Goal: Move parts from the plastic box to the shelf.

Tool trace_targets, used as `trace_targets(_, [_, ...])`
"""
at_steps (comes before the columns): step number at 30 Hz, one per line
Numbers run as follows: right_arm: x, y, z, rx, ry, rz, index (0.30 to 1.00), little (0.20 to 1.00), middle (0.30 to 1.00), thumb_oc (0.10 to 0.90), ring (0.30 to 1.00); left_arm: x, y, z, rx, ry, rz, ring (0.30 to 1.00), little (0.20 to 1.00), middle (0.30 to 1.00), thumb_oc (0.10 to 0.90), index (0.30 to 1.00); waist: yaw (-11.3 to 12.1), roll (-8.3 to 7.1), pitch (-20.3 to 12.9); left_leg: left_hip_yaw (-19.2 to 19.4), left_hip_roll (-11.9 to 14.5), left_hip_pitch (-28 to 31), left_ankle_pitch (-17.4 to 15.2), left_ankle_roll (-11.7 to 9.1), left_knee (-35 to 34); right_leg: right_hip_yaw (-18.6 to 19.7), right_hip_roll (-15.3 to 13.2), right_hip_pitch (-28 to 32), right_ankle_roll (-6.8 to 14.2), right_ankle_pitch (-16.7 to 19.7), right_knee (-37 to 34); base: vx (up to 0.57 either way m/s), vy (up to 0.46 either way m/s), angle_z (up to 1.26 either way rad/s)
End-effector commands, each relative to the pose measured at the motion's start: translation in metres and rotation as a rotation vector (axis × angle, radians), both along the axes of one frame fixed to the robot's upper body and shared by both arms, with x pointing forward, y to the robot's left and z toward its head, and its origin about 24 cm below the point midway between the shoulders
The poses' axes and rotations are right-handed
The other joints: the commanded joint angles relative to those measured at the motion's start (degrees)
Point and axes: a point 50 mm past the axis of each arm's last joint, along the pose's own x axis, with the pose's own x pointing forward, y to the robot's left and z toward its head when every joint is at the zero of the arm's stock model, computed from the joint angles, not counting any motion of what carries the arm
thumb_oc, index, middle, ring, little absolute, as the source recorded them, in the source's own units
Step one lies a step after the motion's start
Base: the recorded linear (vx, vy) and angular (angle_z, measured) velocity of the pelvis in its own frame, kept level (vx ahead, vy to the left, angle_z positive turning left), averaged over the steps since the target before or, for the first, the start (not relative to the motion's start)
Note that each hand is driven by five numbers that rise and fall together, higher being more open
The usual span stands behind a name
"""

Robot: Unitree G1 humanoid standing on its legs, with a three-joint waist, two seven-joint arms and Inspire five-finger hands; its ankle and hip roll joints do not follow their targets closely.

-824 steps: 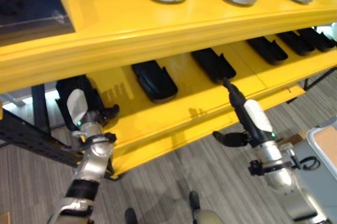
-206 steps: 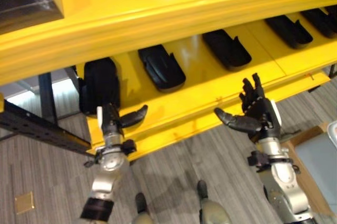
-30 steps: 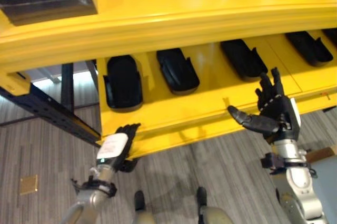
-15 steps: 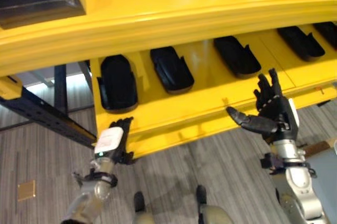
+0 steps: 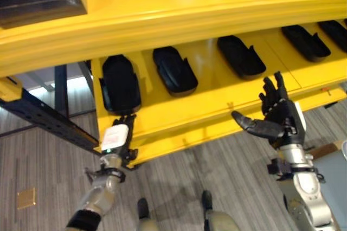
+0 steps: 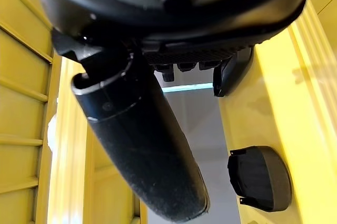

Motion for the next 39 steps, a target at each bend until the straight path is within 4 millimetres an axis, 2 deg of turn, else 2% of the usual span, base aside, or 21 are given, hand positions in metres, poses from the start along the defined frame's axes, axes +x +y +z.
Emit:
trace_targets(1, [-0.003,0.003,0.059,0.017,-0.334,0.028,1.0,1.0,1.0,0.9,1.0,0.002,0.007,-0.021,0.0,0.16,0.046,1.0,1.0,1.0,0.9,1.0,-2.5,-1.84,-1.4,2.4,1.1,2.3,1.6,0.1,-0.4,-0.5,3.1,-3.9,-3.0,-5.1,9.6,0.0,0.0,0.0])
trace_targets(14, [-0.005,0.004,0.057,0.012,-0.326,0.025,1.0,1.0,1.0,0.9,1.0,0.015,-0.003,-0.019,0.0,0.146,0.026,1.0,1.0,1.0,0.9,1.0,-2.9,-2.08,-1.2,2.4,0.7,2.2,1.3,0.3,-0.4,-0.2,2.7,-3.9,-2.8,-4.8,9.3,0.01,0.003,-0.02])
trace_targets(26, [-0.006,0.002,0.054,0.01,-0.31,0.015,1.0,1.0,1.0,0.9,1.0,0.013,-0.006,-0.025,-0.011,0.168,0.025,1.0,1.0,1.0,0.9,1.0,-3.0,-2.16,-1.3,2.4,0.6,2.5,1.2,0.3,-0.4,0.1,2.7,-3.6,-2.8,-4.6,9.0,0.0,0.0,0.0])
trace_targets(29, [-0.004,0.003,0.053,0.006,-0.303,0.014,1.0,1.0,1.0,0.9,1.0,0.014,-0.016,-0.024,-0.021,0.164,-0.024,1.0,1.0,1.0,0.9,1.0,-2.9,-2.07,-1.2,2.4,0.6,2.6,1.2,0.4,-0.4,0.1,2.6,-3.4,-2.7,-4.4,8.8,0.0,0.0,0.0])
trace_targets(31, [-0.004,0.003,0.052,0.003,-0.299,0.014,1.0,1.0,1.0,0.9,1.0,0.012,-0.017,-0.025,-0.025,0.168,-0.033,1.0,1.0,1.0,0.9,1.0,-2.8,-2.04,-1.2,2.4,0.6,2.7,1.2,0.4,-0.4,0.1,2.6,-3.4,-2.7,-4.4,8.8,0.0,0.0,0.0])
trace_targets(33, [-0.003,0.002,0.051,0.002,-0.292,0.007,1.0,1.0,1.0,0.9,1.0,0.007,-0.021,-0.026,-0.1,0.178,-0.048,1.0,1.0,1.0,0.9,1.0,-2.6,-2.01,-1.3,2.4,0.5,2.7,1.2,0.4,-0.4,0.0,2.6,-3.2,-2.7,-4.3,8.4,0.0,0.0,0.0])
trace_targets(35, [-0.002,-0.001,0.051,-0.012,-0.294,-0.021,1.0,1.0,1.0,0.9,1.0,-0.007,-0.025,-0.015,-0.26,0.129,-0.097,1.0,1.0,1.0,0.9,1.0,-1.8,-1.86,-1.2,2.2,0.4,2.6,1.1,0.6,-0.4,0.1,2.4,-2.7,-2.6,-3.8,7.6,0.0,0.0,0.0])
trace_targets(37, [-0.002,0.0,0.051,-0.011,-0.292,-0.019,1.0,1.0,1.0,0.9,1.0,-0.008,-0.024,-0.015,-0.261,0.132,-0.095,1.0,1.0,1.0,0.9,1.0,-1.9,-1.94,-1.3,2.2,0.4,2.6,1.1,0.6,-0.4,0.1,2.4,-2.6,-2.6,-3.8,7.5,0.0,0.0,0.0])
trace_targets(39, [-0.001,-0.002,0.049,-0.022,-0.281,-0.024,1.0,1.0,1.0,0.9,1.0,-0.024,-0.026,-0.006,-0.337,0.121,-0.157,1.0,1.0,1.0,0.9,1.0,-1.3,-1.78,-1.3,2.0,0.2,2.6,1.0,0.7,-0.4,-0.1,2.2,-2.2,-2.6,-3.5,6.9,0.0,0.0,0.0])
